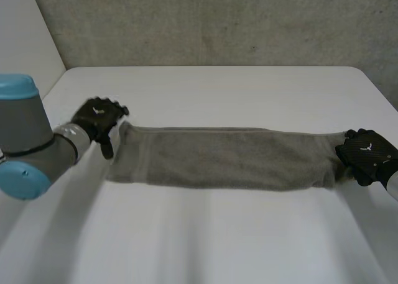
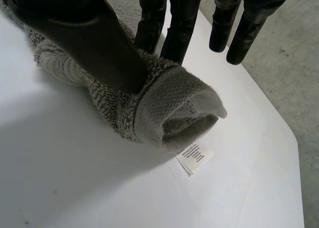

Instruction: Fold the towel.

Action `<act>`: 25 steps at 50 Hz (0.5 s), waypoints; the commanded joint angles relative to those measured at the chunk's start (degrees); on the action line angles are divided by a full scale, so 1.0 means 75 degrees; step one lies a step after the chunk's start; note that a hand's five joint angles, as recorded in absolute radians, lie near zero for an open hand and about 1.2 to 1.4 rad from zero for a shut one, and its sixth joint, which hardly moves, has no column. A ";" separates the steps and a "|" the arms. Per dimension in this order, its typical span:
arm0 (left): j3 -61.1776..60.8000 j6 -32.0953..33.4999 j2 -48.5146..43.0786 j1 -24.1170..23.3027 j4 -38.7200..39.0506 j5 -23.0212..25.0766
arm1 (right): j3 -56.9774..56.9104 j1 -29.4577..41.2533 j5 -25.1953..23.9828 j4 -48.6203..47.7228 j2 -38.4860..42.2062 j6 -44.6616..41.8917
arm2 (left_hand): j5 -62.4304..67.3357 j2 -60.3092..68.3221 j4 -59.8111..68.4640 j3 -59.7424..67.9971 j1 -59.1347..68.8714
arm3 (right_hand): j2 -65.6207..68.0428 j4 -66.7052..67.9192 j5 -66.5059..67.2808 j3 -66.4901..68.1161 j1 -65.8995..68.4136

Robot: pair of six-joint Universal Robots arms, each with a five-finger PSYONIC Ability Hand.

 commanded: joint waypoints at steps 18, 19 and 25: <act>-0.1973 -0.0009 0.0402 -0.0157 -0.0514 0.0703 | 0.0013 -0.0017 -0.0011 0.0058 -0.0001 -0.0065 | 0.0244 0.0291 -0.0384 -0.0327 0.0268 | 0.0776 -0.0456 0.0475 -0.0050 0.0711; -0.1974 -0.0009 0.0402 -0.0157 -0.0514 0.0703 | 0.0012 -0.0017 -0.0011 0.0058 -0.0001 -0.0065 | 0.0244 0.0291 -0.0384 -0.0327 0.0268 | 0.0776 -0.0456 0.0475 -0.0050 0.0711; -0.2114 0.0038 0.0508 0.0007 -0.0526 0.0656 | -0.0023 -0.0029 -0.0011 0.0070 -0.0001 -0.0089 | 0.0244 0.0291 -0.0384 -0.0327 0.0268 | 0.0776 -0.0456 0.0475 -0.0050 0.0711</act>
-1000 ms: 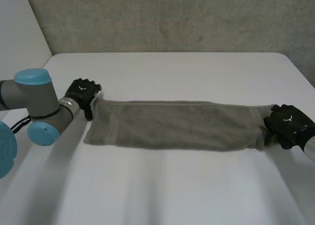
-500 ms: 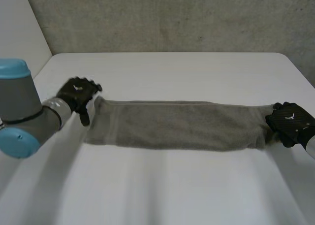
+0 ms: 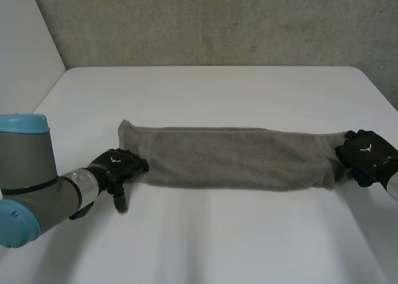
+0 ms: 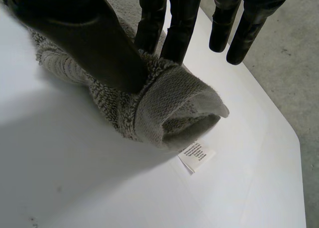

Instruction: Fold the towel.

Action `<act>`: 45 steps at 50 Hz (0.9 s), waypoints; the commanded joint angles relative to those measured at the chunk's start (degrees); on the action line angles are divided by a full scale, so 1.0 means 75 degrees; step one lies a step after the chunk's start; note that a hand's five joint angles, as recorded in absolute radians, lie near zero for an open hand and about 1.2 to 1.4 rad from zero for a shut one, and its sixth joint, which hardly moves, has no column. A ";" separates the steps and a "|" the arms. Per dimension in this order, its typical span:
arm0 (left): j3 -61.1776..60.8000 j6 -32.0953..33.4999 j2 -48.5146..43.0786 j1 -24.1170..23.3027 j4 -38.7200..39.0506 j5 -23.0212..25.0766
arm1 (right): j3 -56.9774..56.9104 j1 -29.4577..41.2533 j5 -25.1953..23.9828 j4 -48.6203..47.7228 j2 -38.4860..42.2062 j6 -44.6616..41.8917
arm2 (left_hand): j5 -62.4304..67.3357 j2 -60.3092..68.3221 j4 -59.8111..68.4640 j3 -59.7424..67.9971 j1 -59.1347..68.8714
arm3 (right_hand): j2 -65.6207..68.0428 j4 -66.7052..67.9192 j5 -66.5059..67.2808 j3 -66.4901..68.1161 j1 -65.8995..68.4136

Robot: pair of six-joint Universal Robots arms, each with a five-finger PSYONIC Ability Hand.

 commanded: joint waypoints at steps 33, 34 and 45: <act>-0.1362 -0.0395 0.2457 0.0459 -0.0444 0.0048 | -0.1546 -0.1068 -0.0234 0.0579 -0.0320 -0.0241 | -0.1226 -0.1216 -0.0384 -0.0327 -0.1162 | 0.0776 -0.0456 0.0474 -0.0050 0.0711; -0.1350 -0.0524 0.2527 0.0470 -0.0444 0.0048 | -0.1548 -0.1068 -0.0234 0.0581 -0.0321 -0.0241 | -0.1226 -0.1216 -0.0384 -0.0327 -0.1163 | 0.0776 -0.0456 0.0474 -0.0050 0.0711; -0.1233 -0.0712 0.2610 0.0658 -0.0316 0.0048 | -0.2941 0.1830 -0.0036 0.1096 -0.0766 -0.0030 | -0.1226 -0.1216 -0.0384 -0.0327 -0.1163 | 0.0776 -0.0456 0.0474 -0.0050 0.0711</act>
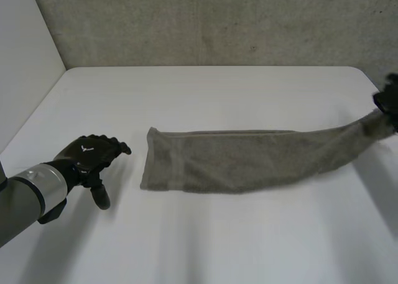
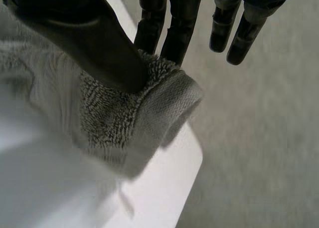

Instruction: Fold the towel.

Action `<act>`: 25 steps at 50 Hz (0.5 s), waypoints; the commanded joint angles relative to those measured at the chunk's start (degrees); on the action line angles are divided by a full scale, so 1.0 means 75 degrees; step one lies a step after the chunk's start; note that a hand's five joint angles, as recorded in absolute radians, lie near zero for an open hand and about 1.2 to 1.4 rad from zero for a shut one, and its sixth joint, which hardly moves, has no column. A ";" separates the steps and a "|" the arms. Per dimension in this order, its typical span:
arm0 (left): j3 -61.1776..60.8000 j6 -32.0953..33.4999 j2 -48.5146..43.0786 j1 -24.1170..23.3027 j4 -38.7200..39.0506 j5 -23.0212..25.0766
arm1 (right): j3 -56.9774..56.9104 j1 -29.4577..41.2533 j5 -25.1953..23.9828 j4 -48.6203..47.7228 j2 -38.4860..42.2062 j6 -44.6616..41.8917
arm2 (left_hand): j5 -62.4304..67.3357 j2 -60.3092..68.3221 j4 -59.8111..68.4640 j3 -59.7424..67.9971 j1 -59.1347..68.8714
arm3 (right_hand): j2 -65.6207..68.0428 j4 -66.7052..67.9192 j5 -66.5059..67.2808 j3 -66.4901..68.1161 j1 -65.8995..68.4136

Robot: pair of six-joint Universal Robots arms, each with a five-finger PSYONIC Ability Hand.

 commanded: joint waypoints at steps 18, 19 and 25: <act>0.0195 -0.0497 -0.0060 0.0512 0.0399 -0.0012 | -0.3040 0.7675 0.0968 -0.0466 0.3172 0.0241 | -0.0296 -0.0474 -0.0384 -0.0327 -0.0838 | 0.0777 -0.0456 0.0475 -0.0050 0.0680; 0.0195 -0.0521 -0.0083 0.0512 0.0422 -0.0012 | -0.3041 0.7676 0.0968 -0.0468 0.3174 0.0241 | -0.0296 -0.0474 -0.0384 -0.0327 -0.0838 | 0.0777 -0.0456 0.0475 -0.0050 0.0680; 0.0229 -0.0696 -0.0130 0.0442 0.0586 -0.0023 | -0.3439 0.8040 0.1341 -0.0679 0.4053 0.0264 | -0.0318 -0.0496 -0.0384 -0.0327 -0.0861 | -0.8556 -0.0456 -0.8858 -0.0050 -0.8654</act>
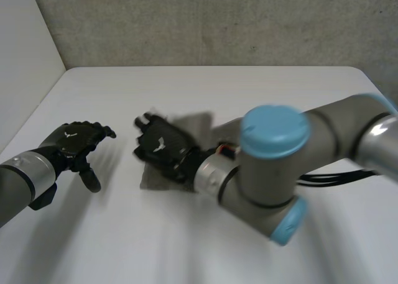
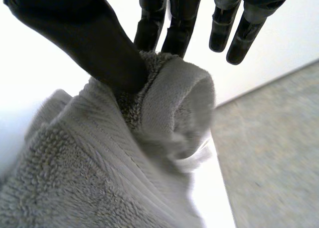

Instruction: Fold the towel.

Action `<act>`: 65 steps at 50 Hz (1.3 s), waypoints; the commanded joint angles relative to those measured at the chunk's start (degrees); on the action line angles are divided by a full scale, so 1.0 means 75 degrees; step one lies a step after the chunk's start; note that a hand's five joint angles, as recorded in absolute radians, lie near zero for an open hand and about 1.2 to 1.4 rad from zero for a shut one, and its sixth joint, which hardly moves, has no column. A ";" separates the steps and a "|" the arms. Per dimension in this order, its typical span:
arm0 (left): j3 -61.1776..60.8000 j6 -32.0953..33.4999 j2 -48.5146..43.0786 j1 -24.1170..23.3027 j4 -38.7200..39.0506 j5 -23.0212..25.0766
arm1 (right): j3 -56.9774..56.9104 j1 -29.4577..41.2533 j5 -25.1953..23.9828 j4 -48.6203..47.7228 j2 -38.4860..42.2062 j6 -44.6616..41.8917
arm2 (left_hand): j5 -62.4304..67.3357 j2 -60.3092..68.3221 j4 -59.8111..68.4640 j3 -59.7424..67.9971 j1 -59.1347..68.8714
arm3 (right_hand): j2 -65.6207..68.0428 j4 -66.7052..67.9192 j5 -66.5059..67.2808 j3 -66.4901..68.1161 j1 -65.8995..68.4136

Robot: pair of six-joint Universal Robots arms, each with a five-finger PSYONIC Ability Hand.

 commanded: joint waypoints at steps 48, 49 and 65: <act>0.1590 -0.1400 -0.2365 -0.2653 0.0868 -0.0854 | 0.5549 -0.4037 -0.0642 -0.1553 -0.2516 0.4869 | 0.0226 0.0073 -0.0384 -0.0327 -0.0321 | -0.6075 -0.0456 -0.6348 -0.0050 -0.6169; 0.1589 -0.1400 -0.2365 -0.2653 0.0868 -0.0854 | 0.5491 -0.4037 -0.0642 -0.1646 -0.2411 0.5124 | 0.0225 0.0072 -0.0384 -0.0327 -0.0321 | -0.6009 -0.0456 -0.6282 -0.0050 -0.6103; 0.1003 -0.1353 -0.2236 -0.2431 0.0880 -0.0854 | 0.4893 -0.3639 -0.0513 -0.2069 -0.1614 0.5842 | 0.0203 0.0050 -0.0384 -0.0327 -0.0344 | -0.2742 -0.0456 -0.3015 -0.0050 -0.2836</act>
